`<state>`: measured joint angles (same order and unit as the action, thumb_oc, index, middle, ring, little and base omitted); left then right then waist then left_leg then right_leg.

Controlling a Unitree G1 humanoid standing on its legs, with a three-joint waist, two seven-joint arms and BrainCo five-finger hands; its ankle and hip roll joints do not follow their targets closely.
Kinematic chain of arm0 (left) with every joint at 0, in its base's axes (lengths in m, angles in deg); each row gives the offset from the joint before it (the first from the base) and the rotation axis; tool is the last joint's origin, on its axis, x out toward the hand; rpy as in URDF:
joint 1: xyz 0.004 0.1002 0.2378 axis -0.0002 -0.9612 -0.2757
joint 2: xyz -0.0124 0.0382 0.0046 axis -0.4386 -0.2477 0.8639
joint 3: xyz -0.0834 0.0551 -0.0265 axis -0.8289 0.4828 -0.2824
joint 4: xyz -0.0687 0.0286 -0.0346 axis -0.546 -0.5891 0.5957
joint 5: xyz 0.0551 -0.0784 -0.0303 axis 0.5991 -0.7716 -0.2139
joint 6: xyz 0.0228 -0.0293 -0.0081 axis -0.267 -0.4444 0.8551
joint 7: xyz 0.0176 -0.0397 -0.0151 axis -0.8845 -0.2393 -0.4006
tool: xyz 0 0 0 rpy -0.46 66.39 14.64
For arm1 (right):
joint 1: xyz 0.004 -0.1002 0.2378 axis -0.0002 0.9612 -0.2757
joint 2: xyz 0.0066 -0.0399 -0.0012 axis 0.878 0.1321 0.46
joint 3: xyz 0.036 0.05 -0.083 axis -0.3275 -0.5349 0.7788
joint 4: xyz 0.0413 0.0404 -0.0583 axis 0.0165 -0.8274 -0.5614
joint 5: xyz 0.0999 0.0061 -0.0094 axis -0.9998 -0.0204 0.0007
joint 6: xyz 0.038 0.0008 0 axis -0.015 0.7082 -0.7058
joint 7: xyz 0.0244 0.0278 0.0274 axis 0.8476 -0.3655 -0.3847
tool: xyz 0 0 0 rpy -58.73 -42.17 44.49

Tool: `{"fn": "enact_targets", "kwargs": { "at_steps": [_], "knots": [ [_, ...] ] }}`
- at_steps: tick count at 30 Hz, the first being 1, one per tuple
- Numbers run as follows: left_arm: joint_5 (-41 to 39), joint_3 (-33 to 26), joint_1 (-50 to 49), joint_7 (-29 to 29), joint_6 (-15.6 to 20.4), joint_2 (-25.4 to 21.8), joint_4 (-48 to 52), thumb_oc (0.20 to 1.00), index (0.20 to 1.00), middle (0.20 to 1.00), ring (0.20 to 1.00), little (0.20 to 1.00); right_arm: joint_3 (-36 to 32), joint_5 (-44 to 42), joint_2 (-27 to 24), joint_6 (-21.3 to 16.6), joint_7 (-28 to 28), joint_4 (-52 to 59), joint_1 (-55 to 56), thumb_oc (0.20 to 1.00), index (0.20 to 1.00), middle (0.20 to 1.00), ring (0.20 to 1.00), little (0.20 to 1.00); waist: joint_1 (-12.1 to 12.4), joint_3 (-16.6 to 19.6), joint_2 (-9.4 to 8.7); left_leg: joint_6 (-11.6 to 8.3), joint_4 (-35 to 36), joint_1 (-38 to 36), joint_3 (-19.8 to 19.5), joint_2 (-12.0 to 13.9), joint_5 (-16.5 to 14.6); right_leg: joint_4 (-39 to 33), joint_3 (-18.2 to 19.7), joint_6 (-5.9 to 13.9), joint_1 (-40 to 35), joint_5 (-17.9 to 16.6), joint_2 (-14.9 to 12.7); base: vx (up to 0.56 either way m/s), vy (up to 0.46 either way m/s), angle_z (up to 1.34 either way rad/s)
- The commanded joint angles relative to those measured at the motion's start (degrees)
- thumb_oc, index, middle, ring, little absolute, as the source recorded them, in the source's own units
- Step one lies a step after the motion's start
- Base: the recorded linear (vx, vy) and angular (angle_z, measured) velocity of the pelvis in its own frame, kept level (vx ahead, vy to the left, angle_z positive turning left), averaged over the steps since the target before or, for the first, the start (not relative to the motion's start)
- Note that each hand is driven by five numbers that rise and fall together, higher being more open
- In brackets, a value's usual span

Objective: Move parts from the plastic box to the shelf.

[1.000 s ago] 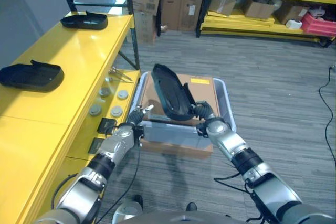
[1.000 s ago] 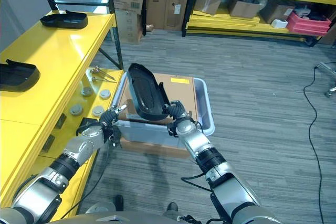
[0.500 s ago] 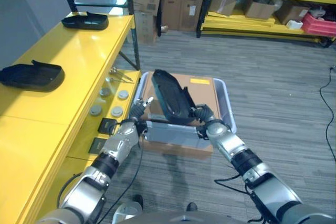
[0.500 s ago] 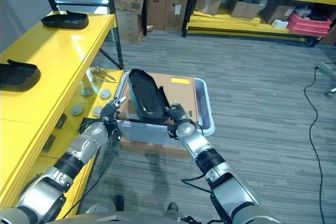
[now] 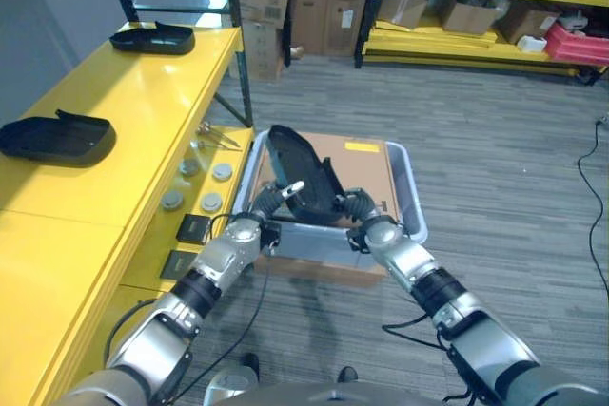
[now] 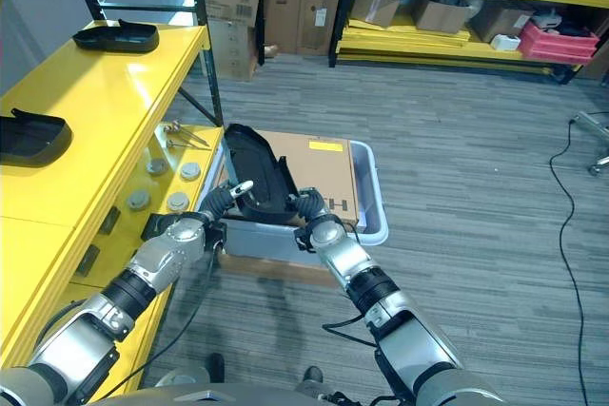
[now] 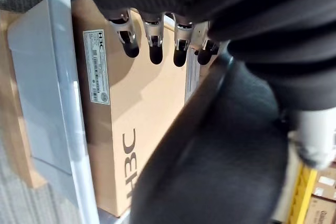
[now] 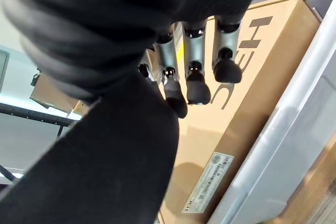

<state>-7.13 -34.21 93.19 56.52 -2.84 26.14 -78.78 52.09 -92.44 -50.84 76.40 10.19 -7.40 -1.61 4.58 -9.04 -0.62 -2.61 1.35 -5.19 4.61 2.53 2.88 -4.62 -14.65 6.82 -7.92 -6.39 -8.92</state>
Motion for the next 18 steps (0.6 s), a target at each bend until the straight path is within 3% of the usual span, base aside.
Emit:
{"fn": "enact_targets", "kwargs": {
  "at_steps": [1,7,8,9,10,18],
  "knots": [
    [4.4,4.5,9.0,1.3,0.3,1.9,-3.6,1.000,1.000,1.000,1.000,1.000,1.6,0.5,1.2,-3.8,-0.1,-0.9,-9.5,0.200,0.200,0.200,0.200,0.200,2.1,2.6,1.24,-1.55,-1.8,0.5,-0.7,2.4,-2.8,4.1,-0.8,5.31,1.5,3.1,-4.0,0.00,0.000,0.00],
    [4.8,5.1,9.6,2.8,1.6,0.9,-3.5,1.000,1.000,1.000,1.000,1.000,2.7,0.4,1.7,-3.9,0.1,-2.0,-9.9,0.200,0.200,0.200,0.200,0.200,2.4,2.5,1.50,-1.61,-1.7,0.5,-0.9,2.3,-2.8,4.1,-1.0,5.33,1.4,3.1,-4.1,0.00,0.000,0.00],
    [4.6,5.2,9.6,2.7,1.7,0.9,-3.3,0.680,0.680,0.680,0.680,0.680,2.8,0.2,1.7,-3.7,0.2,-2.0,-10.1,0.200,0.200,0.200,0.200,0.200,2.4,2.4,1.52,-1.59,-1.7,0.4,-0.9,2.3,-2.8,4.0,-1.0,5.29,1.4,3.1,-4.1,0.00,0.000,0.00],
    [4.5,5.1,9.8,2.9,1.7,0.9,-3.1,0.489,0.489,0.489,0.489,0.489,2.9,0.1,1.8,-3.9,0.2,-2.2,-10.2,0.200,0.200,0.200,0.200,0.200,2.4,2.4,1.54,-1.59,-1.6,0.4,-1.0,2.3,-2.7,4.0,-1.0,5.28,1.4,3.1,-4.0,0.00,0.000,0.00],
    [4.3,5.3,9.9,2.9,2.0,0.6,-2.9,0.213,0.213,0.213,0.213,0.213,3.1,-0.1,1.7,-3.9,0.3,-2.3,-10.2,0.200,0.200,0.200,0.200,0.200,2.5,2.5,1.56,-1.62,-1.6,0.4,-1.0,2.2,-2.7,4.0,-1.1,5.31,1.3,3.1,-4.1,0.00,0.000,0.00],
    [8.4,5.9,10.5,5.1,5.7,-0.8,0.1,0.200,0.200,0.200,0.200,0.200,2.9,-0.5,1.3,-5.0,0.0,-2.9,-9.4,0.200,0.200,0.200,0.200,0.200,2.5,2.5,1.67,-1.63,-1.1,0.3,-1.1,2.1,-2.6,3.9,-1.3,5.32,1.2,3.1,-4.0,0.00,0.000,0.00]
  ]
}}
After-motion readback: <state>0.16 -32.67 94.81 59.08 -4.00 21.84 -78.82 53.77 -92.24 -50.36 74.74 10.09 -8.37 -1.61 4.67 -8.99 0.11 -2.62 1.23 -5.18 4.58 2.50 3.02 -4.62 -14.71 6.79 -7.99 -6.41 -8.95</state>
